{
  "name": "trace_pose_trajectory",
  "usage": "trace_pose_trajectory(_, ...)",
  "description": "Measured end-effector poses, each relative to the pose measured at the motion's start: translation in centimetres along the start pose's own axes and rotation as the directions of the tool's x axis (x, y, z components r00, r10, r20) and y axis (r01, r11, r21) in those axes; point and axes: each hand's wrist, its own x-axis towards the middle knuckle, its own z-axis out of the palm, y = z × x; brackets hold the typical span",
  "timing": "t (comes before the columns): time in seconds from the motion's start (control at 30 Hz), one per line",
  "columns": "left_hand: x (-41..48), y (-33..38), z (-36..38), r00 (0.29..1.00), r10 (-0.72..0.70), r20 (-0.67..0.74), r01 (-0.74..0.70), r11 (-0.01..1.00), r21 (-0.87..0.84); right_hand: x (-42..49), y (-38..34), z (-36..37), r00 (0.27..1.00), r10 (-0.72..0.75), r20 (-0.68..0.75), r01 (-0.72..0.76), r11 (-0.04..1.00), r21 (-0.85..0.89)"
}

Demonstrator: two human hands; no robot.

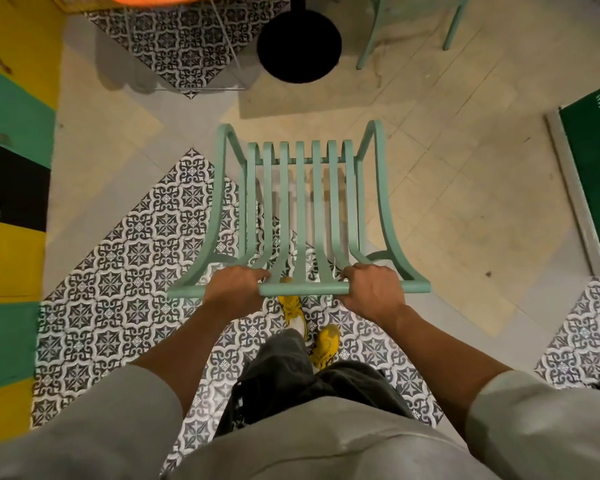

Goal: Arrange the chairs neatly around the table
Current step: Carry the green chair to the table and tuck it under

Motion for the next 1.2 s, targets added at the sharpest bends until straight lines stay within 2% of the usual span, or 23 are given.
trace_pose_trajectory(0.13, 1.8, -0.4, -1.1, 0.997, 0.035, -0.062, -0.035, 0.999, 0.008, 2.2, 0.7, -1.5, 1.000, 0.007, 0.015, -0.007, 1.000, 0.016)
trace_pose_trajectory(0.5, 8.9, -1.6, -6.3, 0.999, 0.029, 0.014, -0.028, 0.994, -0.104, 9.6, 2.3, -6.2, 0.996, 0.058, 0.070, -0.058, 0.998, 0.000)
trace_pose_trajectory(0.93, 20.1, -1.1, -13.1, 0.999, -0.003, 0.047, 0.003, 1.000, 0.001, 20.3, 7.7, -11.3, 0.999, 0.028, 0.032, -0.028, 1.000, 0.010)
trace_pose_trajectory(1.2, 26.0, 0.3, -17.1, 0.993, -0.121, 0.012, 0.119, 0.990, 0.069, 26.2, 11.3, -14.6, 0.999, -0.045, 0.027, 0.044, 0.997, 0.058)
